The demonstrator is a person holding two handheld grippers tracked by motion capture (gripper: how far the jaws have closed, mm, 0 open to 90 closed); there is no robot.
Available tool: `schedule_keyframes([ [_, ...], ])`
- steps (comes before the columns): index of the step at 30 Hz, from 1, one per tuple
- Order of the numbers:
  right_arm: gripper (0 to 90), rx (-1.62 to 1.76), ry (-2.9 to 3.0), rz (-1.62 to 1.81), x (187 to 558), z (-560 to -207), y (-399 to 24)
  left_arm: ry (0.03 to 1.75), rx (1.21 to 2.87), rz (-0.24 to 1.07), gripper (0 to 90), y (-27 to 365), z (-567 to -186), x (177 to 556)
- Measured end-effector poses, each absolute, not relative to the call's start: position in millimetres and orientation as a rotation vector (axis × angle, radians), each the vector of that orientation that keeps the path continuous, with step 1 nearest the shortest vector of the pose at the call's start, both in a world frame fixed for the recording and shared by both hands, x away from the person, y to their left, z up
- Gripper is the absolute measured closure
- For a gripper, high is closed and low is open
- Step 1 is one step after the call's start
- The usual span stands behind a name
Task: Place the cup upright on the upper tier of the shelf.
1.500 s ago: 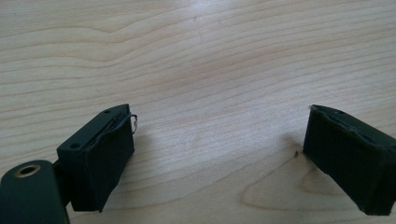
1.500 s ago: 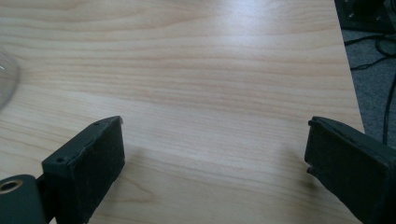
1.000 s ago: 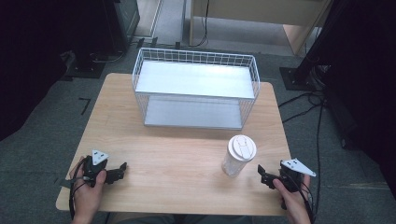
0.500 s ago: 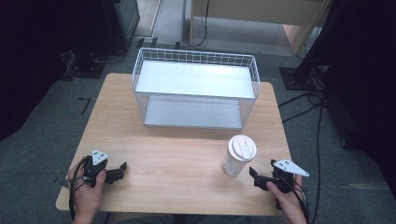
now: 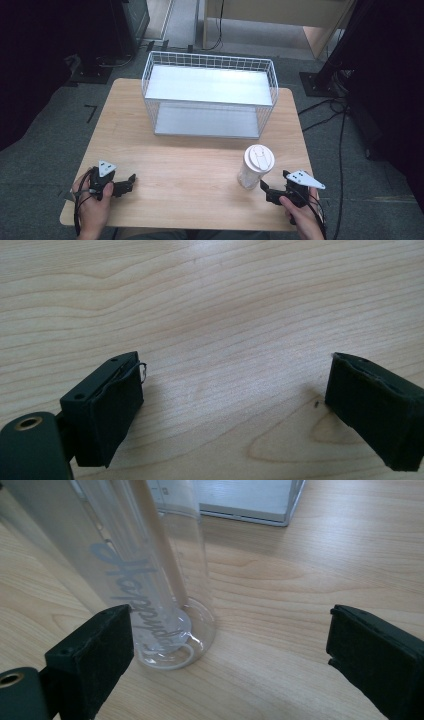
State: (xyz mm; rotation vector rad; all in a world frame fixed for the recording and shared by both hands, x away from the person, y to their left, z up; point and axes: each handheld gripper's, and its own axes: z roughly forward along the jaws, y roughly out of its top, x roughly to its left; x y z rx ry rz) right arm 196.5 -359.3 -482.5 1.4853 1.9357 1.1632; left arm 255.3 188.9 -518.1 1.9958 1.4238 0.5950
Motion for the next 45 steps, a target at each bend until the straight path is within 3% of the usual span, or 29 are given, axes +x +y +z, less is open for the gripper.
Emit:
schedule_keyframes([
  [17,4.2,1.456,1.950,1.252,200,-476,-336,1.424,1.996,0.595,8.8,189,-518,255],
  [45,14.1,1.462,1.828,1.328,204,-468,-308,1.424,1.996,0.595,8.7,189,-518,255],
])
